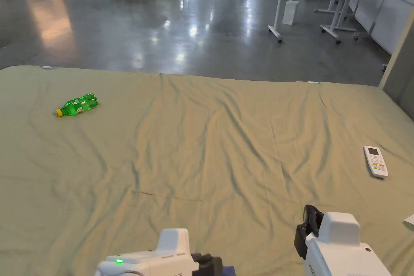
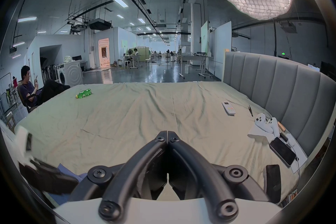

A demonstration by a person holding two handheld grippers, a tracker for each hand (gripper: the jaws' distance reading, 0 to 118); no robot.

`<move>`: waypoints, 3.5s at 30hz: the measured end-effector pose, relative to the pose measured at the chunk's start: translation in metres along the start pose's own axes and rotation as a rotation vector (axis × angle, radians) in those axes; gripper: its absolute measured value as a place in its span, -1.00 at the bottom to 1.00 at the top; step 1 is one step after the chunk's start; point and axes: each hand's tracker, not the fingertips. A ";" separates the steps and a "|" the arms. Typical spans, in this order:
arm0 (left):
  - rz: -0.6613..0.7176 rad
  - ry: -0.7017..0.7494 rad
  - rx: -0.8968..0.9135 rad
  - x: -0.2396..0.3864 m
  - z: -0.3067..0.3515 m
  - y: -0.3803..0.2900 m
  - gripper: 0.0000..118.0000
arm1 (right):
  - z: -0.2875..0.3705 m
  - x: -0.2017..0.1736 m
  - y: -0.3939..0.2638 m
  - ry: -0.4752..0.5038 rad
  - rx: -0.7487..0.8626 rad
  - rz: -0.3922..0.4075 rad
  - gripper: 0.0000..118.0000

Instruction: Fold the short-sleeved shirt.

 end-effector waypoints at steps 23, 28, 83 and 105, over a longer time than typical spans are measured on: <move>-0.324 0.684 0.710 -0.051 0.128 0.061 -0.88 | 0.009 -0.028 0.068 -0.054 0.239 0.050 -1.00; -0.290 0.629 0.652 -0.072 0.130 0.050 -0.88 | 0.013 -0.039 0.048 0.046 0.135 0.028 -1.00; 0.417 -0.342 -0.174 -0.166 0.014 -0.030 -0.61 | 0.006 -0.116 -0.133 0.165 -0.207 0.198 -1.00; 0.350 0.005 -0.096 -0.369 0.226 0.101 -0.61 | -0.016 -0.028 0.055 0.019 0.085 0.124 -1.00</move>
